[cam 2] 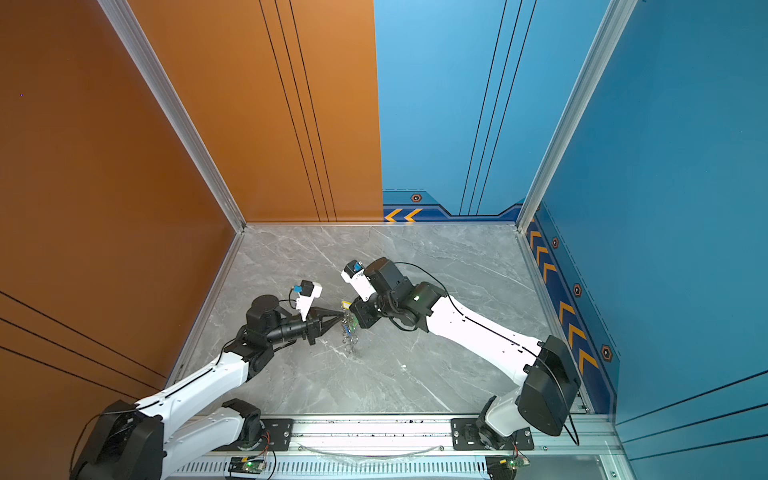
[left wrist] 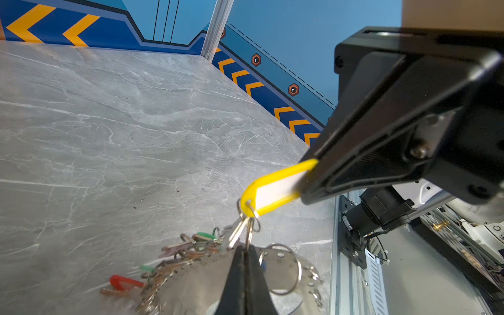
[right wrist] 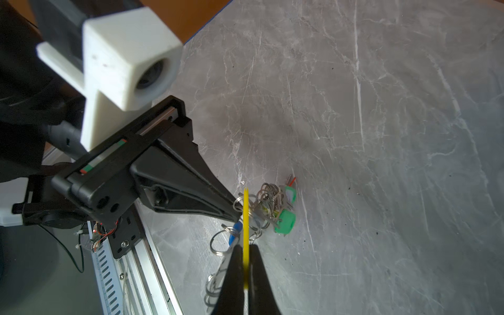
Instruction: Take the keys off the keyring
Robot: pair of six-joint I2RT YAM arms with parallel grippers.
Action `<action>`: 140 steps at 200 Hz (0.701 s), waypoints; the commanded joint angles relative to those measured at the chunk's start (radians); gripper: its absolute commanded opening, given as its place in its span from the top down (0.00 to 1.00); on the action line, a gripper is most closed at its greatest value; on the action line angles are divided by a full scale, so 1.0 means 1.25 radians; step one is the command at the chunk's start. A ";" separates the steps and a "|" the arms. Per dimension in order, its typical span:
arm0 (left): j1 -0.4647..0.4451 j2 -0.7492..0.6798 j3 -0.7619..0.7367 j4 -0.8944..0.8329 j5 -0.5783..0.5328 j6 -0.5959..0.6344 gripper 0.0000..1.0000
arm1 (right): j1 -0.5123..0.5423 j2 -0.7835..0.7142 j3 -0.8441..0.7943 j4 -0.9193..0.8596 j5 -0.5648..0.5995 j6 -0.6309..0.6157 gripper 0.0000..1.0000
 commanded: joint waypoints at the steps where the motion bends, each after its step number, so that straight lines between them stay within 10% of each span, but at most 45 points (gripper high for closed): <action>1: -0.006 -0.027 0.030 -0.035 0.014 0.026 1.00 | -0.029 -0.017 0.014 0.002 0.045 0.021 0.96; 140: -0.005 -0.056 0.054 -0.138 -0.051 0.073 1.00 | -0.031 -0.063 -0.042 0.045 0.005 0.032 0.98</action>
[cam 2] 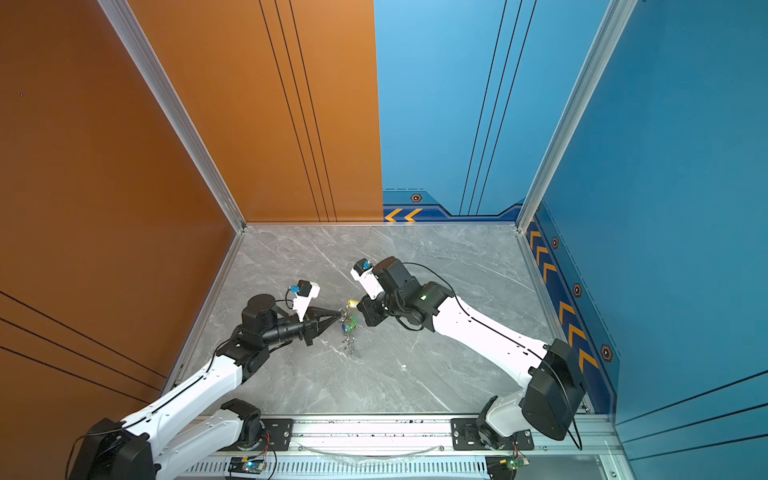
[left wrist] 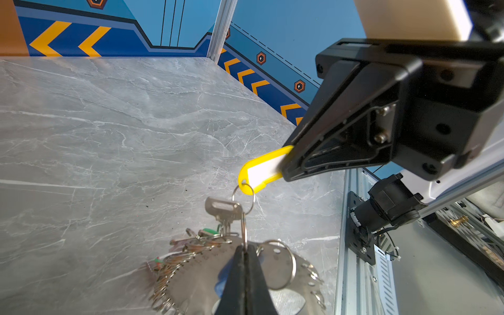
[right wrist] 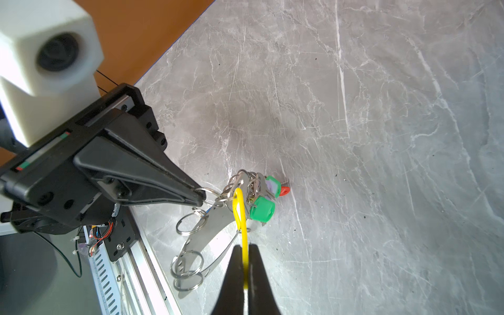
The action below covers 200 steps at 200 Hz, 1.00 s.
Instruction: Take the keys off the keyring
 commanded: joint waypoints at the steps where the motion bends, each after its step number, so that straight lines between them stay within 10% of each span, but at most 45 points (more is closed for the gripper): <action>1: -0.005 0.002 0.025 -0.025 -0.019 0.022 1.00 | -0.004 -0.031 -0.005 0.045 0.014 0.013 0.98; 65: -0.034 0.036 0.047 -0.034 -0.077 0.038 1.00 | 0.031 -0.030 0.012 0.057 -0.018 -0.016 1.00; 200: -0.051 0.034 0.013 -0.026 -0.133 0.052 0.68 | 0.045 -0.047 0.028 0.060 0.001 -0.019 1.00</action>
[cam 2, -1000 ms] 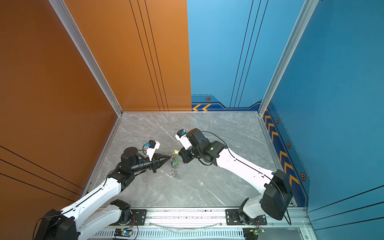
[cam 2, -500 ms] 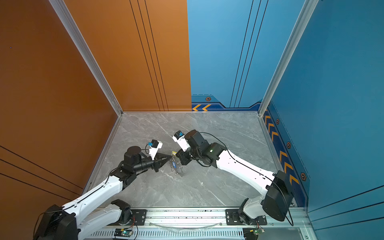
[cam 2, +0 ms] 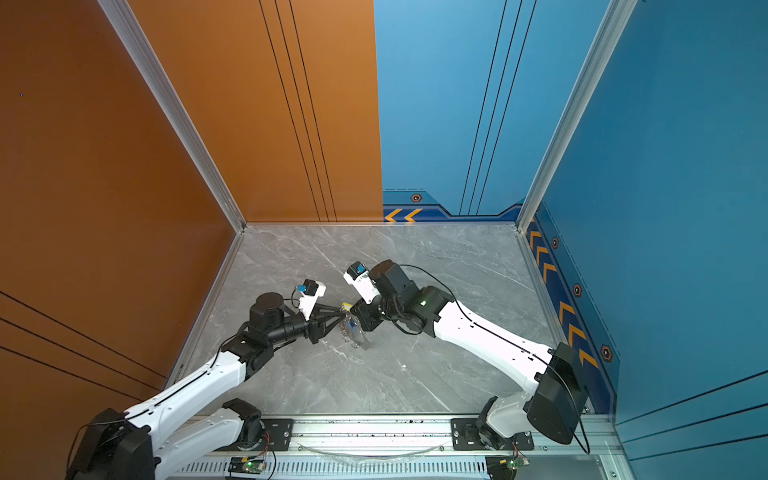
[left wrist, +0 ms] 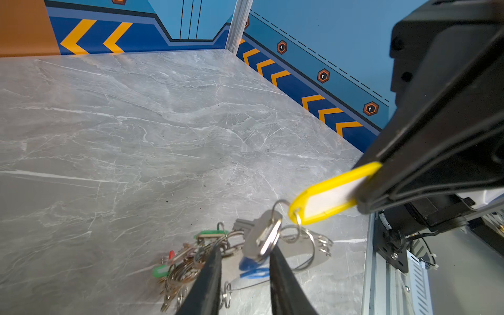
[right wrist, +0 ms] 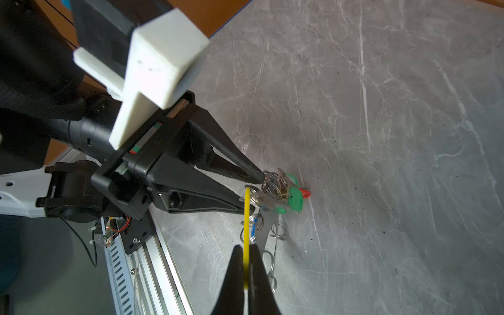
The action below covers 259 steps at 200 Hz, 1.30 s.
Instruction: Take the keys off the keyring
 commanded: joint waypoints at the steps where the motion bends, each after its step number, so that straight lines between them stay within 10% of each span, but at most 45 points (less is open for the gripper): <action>1: -0.005 0.000 -0.010 0.004 -0.021 0.013 0.68 | 0.005 -0.031 0.028 0.040 0.014 -0.010 1.00; 259: -0.022 0.068 -0.047 0.151 0.021 -0.033 0.57 | 0.000 -0.021 0.040 0.037 0.001 -0.001 1.00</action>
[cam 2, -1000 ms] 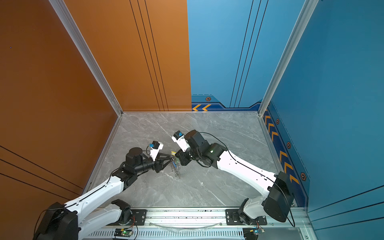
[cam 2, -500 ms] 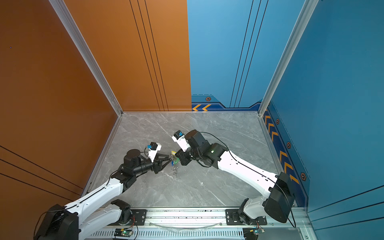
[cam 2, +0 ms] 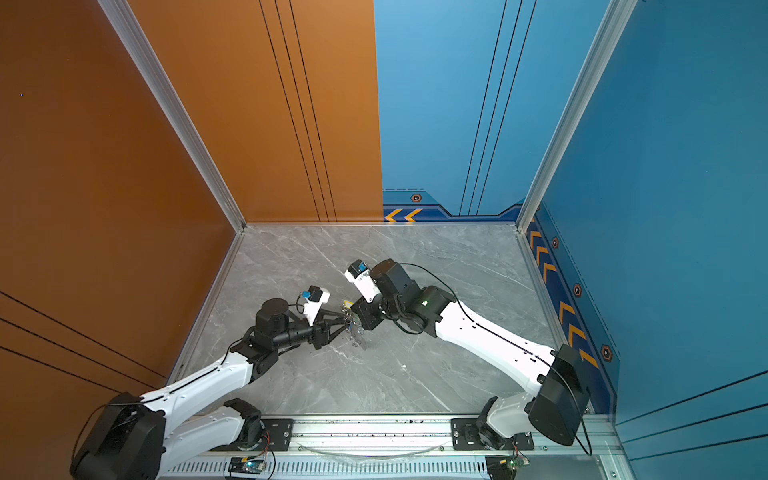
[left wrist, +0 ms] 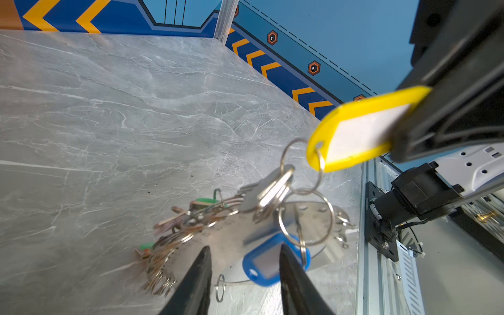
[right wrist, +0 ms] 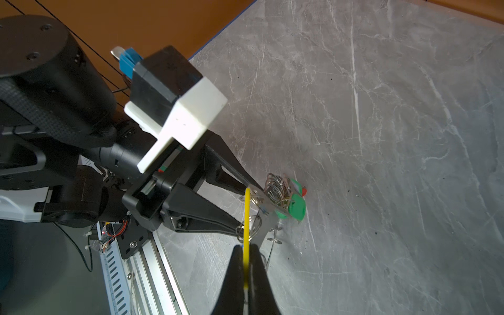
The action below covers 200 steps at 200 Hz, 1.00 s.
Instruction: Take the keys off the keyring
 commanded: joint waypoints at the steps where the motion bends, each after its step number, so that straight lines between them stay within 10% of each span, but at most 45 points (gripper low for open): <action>1: -0.007 0.004 0.015 0.026 -0.020 -0.008 0.57 | 0.000 -0.014 0.036 0.037 -0.016 -0.002 1.00; 131: 0.008 -0.150 -0.015 -0.013 -0.045 -0.005 0.77 | -0.009 0.006 0.040 0.036 -0.028 -0.001 1.00; 200: 0.019 -0.105 0.016 -0.037 -0.002 0.131 0.69 | -0.010 0.014 0.038 0.018 -0.053 -0.010 1.00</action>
